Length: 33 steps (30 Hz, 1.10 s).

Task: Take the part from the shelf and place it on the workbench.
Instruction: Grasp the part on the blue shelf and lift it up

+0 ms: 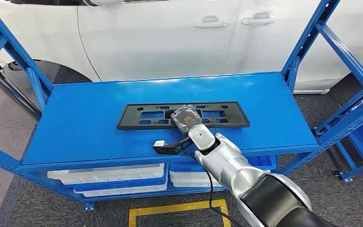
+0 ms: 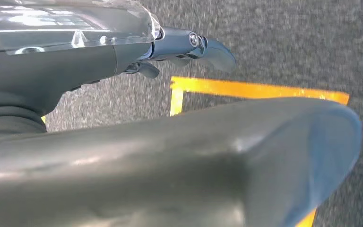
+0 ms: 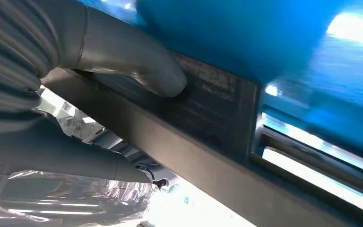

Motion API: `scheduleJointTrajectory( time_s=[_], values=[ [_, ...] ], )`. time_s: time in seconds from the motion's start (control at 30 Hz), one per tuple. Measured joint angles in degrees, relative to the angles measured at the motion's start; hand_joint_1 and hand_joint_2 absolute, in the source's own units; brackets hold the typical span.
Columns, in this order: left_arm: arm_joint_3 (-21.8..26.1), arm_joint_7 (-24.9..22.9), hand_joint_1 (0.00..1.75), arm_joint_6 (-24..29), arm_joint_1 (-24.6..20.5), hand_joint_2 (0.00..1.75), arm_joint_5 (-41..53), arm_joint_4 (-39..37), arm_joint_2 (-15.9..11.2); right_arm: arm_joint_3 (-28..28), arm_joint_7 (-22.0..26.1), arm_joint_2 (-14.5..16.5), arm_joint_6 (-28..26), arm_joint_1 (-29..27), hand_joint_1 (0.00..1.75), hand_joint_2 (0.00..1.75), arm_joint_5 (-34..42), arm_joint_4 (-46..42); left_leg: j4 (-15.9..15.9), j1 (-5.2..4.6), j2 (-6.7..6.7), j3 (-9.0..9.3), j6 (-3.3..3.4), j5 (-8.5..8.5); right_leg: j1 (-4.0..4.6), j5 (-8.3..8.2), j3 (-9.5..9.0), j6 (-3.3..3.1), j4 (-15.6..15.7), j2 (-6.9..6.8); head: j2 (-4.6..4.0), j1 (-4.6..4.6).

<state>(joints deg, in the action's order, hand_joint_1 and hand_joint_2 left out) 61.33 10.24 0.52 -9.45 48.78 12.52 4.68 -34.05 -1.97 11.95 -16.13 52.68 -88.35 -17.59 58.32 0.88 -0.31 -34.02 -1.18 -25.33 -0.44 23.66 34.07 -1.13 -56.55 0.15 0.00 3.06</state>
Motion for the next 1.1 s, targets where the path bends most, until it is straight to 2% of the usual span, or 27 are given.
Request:
scheduleJointTrajectory(
  time_s=[0.07, 0.1, 0.13, 0.17, 0.2, 0.23, 0.3, 0.33, 0.37, 0.47, 0.53, 0.57, 0.63, 0.67, 0.7, 0.73, 0.77, 0.83, 0.87, 0.9, 0.97, 1.03, 1.1],
  values=[
    [0.0, 0.1, 0.0, -0.2, 0.0, 0.0, 0.0, 0.0, 0.0, 0.0, 0.0, 0.0, 0.0, 0.0, 1.75, 1.75, 0.0, 0.0, 3.7, 0.06, 0.01, -1.7, -0.2, -2.11, 0.04, 0.01, 0.0, -0.16, 0.0, -0.03, 0.0, 0.01],
    [0.0, 0.3, 0.0, -0.4, 0.0, 0.0, 0.0, 0.0, 0.0, 0.0, 0.0, 0.1, 0.0, -0.1, 1.75, 1.75, 0.0, 0.0, 7.7, 0.1, 0.03, -3.5, -0.39, -4.07, 0.09, 0.02, 0.01, -0.3, 0.0, -0.05, 0.0, 0.0],
    [0.0, 0.7, 0.0, -0.7, 0.1, 0.44, 0.1, 0.0, 0.0, 0.0, 0.0, 0.1, 0.1, -0.2, 1.75, 1.75, 0.0, 0.0, 11.7, 0.15, 0.03, -5.43, -0.55, -5.72, 0.16, 0.05, 0.05, -0.37, 0.0, -0.06, 0.0, 0.01],
    [0.0, 1.3, 0.0, -1.2, 0.1, 0.87, 0.2, 0.0, 0.0, 0.0, 0.0, 0.1, 0.1, -0.3, 1.75, 1.75, 0.0, 0.0, 14.6, 0.18, 0.03, -6.89, -0.64, -6.56, 0.22, 0.09, 0.09, -0.41, -0.1, -0.05, 0.0, 0.0],
    [0.0, 2.2, 0.0, -1.7, 0.2, 1.31, 0.4, 0.0, 0.0, 0.0, -0.1, 0.1, 0.1, -0.3, 1.75, 1.75, 0.0, 0.0, 15.6, 0.19, 0.04, -7.43, -0.67, -6.31, 0.26, 0.15, 0.1, -0.42, -0.2, -0.03, 0.0, 0.01],
    [0.0, 3.1, 0.0, -2.1, 0.2, 1.75, 0.6, 0.0, 0.0, 0.0, -0.1, 0.1, 0.1, -0.3, 1.75, 1.75, 0.0, 0.0, 14.1, 0.19, 0.05, -6.78, -0.63, -4.93, 0.26, 0.24, 0.06, -0.38, -0.3, 0.0, 0.0, 0.02],
    [-0.1, 4.8, 0.0, -2.8, 0.2, 1.75, 0.8, 0.0, 0.0, 0.0, -0.1, 0.1, -0.1, -0.3, 1.75, 1.75, 0.1, 0.0, 6.3, 0.19, 0.11, -3.01, -0.3, -1.02, 0.27, 0.51, -0.06, -0.14, -0.6, 0.09, 0.0, 0.01],
    [-0.1, 5.3, 0.0, -3.0, 0.1, 1.75, 0.7, 0.0, 0.0, 0.0, -0.1, 0.1, -0.3, -0.3, 1.75, 1.75, 0.2, 0.0, 2.6, 0.1, 0.11, -1.26, -0.01, 0.28, 0.37, 0.62, -0.03, 0.08, -0.8, 0.16, 0.0, 0.0],
    [-0.1, 5.7, 0.0, -3.1, 0.0, 1.75, 0.6, 0.0, 0.0, 0.0, 0.0, 0.0, -0.6, -0.3, 1.75, 1.75, 0.5, 0.0, 0.3, 0.0, 0.1, -0.18, 0.3, 0.88, 0.46, 0.67, 0.06, 0.35, -0.9, 0.22, 0.0, 0.0],
    [-0.1, 6.2, 0.0, -3.4, 0.0, 1.75, 0.0, 0.0, 0.0, 0.4, 0.9, -0.1, -2.7, -0.2, 1.75, 1.75, 1.8, -0.1, -0.7, -0.16, 0.03, 0.06, 1.2, 1.07, 0.53, 0.57, 0.35, 1.25, -0.9, 0.27, 0.0, 0.0],
    [-0.1, 6.4, 0.0, -3.7, 0.0, 1.75, -0.2, 0.0, 0.0, 1.0, 1.5, -0.2, -4.3, -0.1, 1.75, 1.75, 2.7, -0.3, -1.0, 0.06, 0.07, 0.07, 1.88, 1.37, 0.4, 1.87, 1.12, 1.88, -2.6, 0.22, 0.0, 0.0],
    [-0.1, 6.4, 0.0, -3.7, -0.1, 1.75, -0.2, 0.0, 0.0, 1.3, 1.6, -0.2, -4.7, 0.0, 1.75, 1.75, 2.9, -0.4, -1.2, 0.17, 0.09, 0.07, 2.18, 1.48, 0.32, 3.47, 2.34, 2.16, -5.3, 0.19, 0.0, 0.0],
    [-0.1, 6.5, 0.0, -3.9, -0.2, 1.75, -0.3, 0.0, 0.0, 1.6, 1.9, -0.3, -5.3, 0.1, 1.75, 1.75, 3.3, -0.5, -1.2, 0.13, 0.09, 0.0, 2.48, 1.49, 0.13, 7.28, 6.17, 2.54, -13.5, 0.15, 0.0, 0.0],
    [-0.1, 6.6, 0.0, -4.0, -0.1, 1.75, -0.4, 0.0, 0.0, 1.9, 2.3, -0.4, -5.9, -0.1, 1.75, 1.75, 3.8, -0.6, -1.1, 0.12, 0.07, -0.01, 2.51, 1.48, 0.08, 8.4, 7.91, 2.66, -17.0, 0.14, 0.0, 0.0],
    [-0.1, 6.6, 0.0, -4.2, -0.1, 1.75, -0.5, 0.0, 0.0, 2.3, 3.3, -0.4, -7.1, -0.3, 1.75, 1.75, 4.9, -0.7, -1.1, 0.11, 0.03, -0.01, 2.5, 1.46, 0.05, 8.44, 8.82, 2.7, -18.6, 0.14, 0.0, 0.0],
    [-0.1, 6.7, 0.0, -4.5, -0.1, 1.75, -0.8, 0.0, 0.0, 3.0, 5.2, -0.5, -8.8, -0.4, 1.75, 1.75, 7.0, -1.2, -1.0, 0.11, 0.0, -0.01, 2.45, 1.42, 0.03, 7.24, 8.52, 2.65, -17.6, 0.14, 0.0, 0.0],
    [0.0, 6.7, 0.0, -5.0, 0.0, 1.75, -1.3, 0.0, 0.0, 4.1, 8.2, -0.5, -10.6, -0.6, 1.75, 1.75, 10.3, -2.2, -0.9, 0.11, -0.03, 0.01, 2.34, 1.33, 0.03, 5.17, 7.12, 2.51, -14.3, 0.14, 0.0, 0.0],
    [0.3, 7.0, 0.0, -6.0, 0.0, 1.75, -2.9, 0.0, 0.0, 7.3, 17.1, -0.4, -12.0, -1.1, 1.75, 1.75, 21.9, -6.0, -0.6, 0.01, -0.05, -0.08, 1.97, 1.06, 0.18, 1.33, 3.23, 2.02, -5.7, 0.15, 0.0, 0.0],
    [0.6, 7.2, 0.0, -6.1, 0.0, 1.75, -3.6, 0.0, 0.0, 9.3, 22.3, -0.4, -10.7, -1.7, 1.75, 1.75, 30.0, -9.2, -0.5, -0.06, -0.06, -0.16, 1.74, 0.94, 0.3, 0.47, 1.96, 1.77, -2.9, 0.15, 0.0, 0.0],
    [1.0, 7.3, 0.0, -6.0, 0.0, 1.75, -4.1, 0.0, 0.0, 11.3, 27.5, -0.4, -8.1, -2.9, 1.75, 1.75, 39.2, -13.1, -0.4, -0.13, -0.08, -0.22, 1.49, 0.86, 0.45, 0.34, 1.37, 1.54, -1.6, 0.15, 0.0, 0.0],
    [1.5, 7.4, 0.0, -4.5, 0.4, 1.75, -4.5, 0.0, -0.1, 14.9, 35.6, -0.6, 0.1, -6.3, 1.75, 1.75, 59.0, -23.2, -0.6, -0.11, -0.15, -0.11, 0.91, 0.76, 0.63, 0.55, 1.17, 1.01, -1.3, 0.08, 0.0, 0.0],
    [1.8, 7.8, 0.0, -1.6, 0.9, 1.75, -4.6, 0.0, -0.4, 17.4, 39.3, -1.1, 10.0, -10.9, 1.75, 1.75, 77.5, -35.0, 0.2, -0.03, -0.08, -0.24, 0.3, -0.09, 0.4, 0.49, 0.77, 0.41, -0.9, -0.12, 0.0, 0.0],
    [1.9, 8.7, 0.0, 1.3, 1.3, 1.75, -4.5, 0.0, -0.7, 19.2, 40.3, -1.6, 17.9, -15.0, 1.75, 1.75, 90.1, -45.9, 4.8, 0.05, 0.08, -2.11, -0.21, -3.07, 0.18, 0.49, 0.43, -0.08, -0.5, -0.39, 0.0, 0.0]
  ],
)
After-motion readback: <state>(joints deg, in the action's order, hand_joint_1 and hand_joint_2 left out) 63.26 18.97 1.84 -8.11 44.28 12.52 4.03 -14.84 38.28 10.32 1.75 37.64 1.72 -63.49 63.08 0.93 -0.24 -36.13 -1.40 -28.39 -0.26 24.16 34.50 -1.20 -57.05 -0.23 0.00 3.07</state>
